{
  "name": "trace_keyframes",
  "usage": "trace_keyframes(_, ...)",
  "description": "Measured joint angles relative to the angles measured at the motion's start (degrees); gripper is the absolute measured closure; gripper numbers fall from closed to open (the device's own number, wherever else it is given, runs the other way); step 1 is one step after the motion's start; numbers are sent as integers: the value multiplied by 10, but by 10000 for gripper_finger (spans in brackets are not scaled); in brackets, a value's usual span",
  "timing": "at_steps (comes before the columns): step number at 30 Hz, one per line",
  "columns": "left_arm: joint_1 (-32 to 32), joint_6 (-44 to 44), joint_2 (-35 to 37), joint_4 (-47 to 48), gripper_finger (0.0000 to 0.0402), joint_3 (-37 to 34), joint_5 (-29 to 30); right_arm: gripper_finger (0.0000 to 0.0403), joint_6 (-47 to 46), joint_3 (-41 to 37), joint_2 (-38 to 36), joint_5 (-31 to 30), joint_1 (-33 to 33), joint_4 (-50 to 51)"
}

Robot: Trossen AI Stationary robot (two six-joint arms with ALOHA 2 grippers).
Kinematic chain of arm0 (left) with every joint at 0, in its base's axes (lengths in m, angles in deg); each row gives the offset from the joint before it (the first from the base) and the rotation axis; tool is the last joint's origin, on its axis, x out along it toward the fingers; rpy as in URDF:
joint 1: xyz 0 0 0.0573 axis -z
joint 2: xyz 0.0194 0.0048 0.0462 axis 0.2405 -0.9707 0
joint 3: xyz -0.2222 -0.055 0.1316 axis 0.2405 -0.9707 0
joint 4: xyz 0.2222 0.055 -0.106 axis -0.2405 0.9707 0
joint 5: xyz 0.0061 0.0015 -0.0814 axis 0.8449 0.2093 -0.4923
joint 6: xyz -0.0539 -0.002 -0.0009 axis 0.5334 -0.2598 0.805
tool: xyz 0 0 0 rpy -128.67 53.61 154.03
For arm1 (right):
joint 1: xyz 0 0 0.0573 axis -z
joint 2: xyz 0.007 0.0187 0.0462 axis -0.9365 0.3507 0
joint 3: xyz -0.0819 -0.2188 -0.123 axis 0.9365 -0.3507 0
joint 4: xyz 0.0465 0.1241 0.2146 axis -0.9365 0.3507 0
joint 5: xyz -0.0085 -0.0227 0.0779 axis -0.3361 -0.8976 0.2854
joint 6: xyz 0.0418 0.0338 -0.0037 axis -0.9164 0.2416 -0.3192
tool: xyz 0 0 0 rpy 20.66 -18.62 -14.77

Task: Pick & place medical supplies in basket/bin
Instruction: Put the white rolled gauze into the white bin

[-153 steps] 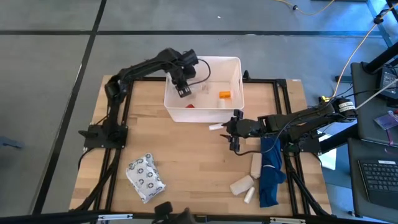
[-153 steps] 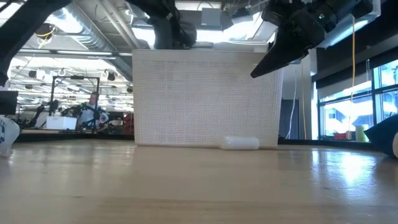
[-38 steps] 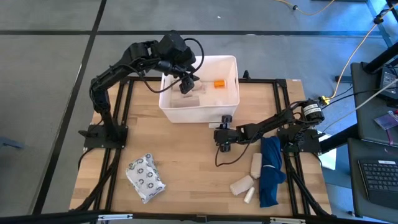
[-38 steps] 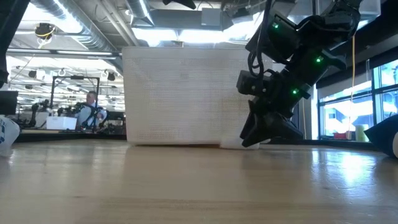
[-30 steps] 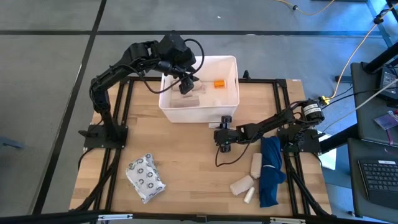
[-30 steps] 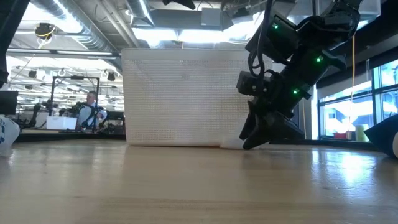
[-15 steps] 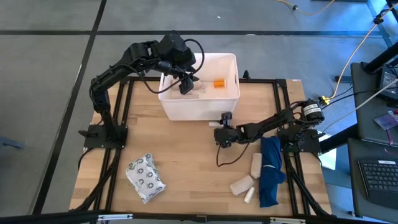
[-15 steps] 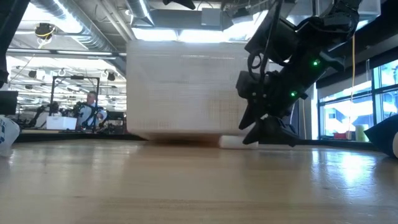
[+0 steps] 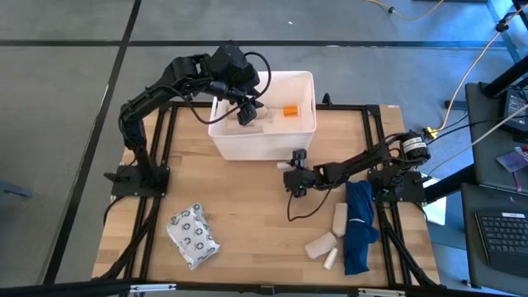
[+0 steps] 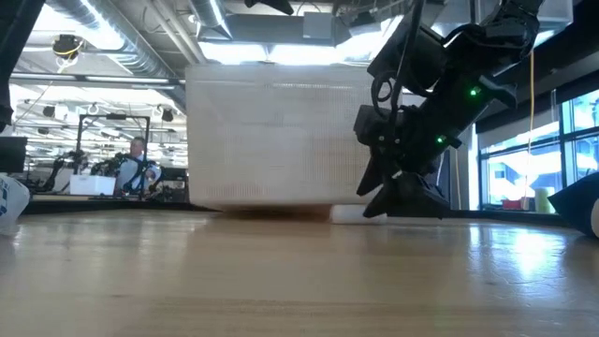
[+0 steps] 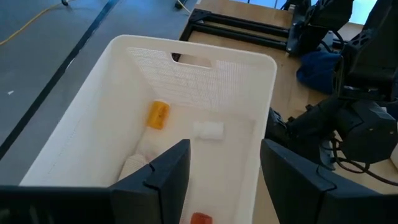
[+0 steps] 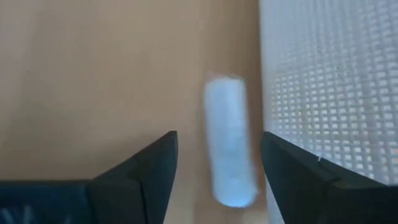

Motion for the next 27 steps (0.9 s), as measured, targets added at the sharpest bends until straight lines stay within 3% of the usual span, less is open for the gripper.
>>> trace_keyframes(4,0,0,0,1,216,0,0,173,-1,0,0,41,6,3)
trace_keyframes(18,0,0,0,12,216,0,0,173,6,0,1,23,18,-1)
trace_keyframes(27,0,0,0,15,215,0,0,173,11,0,47,10,20,-57)
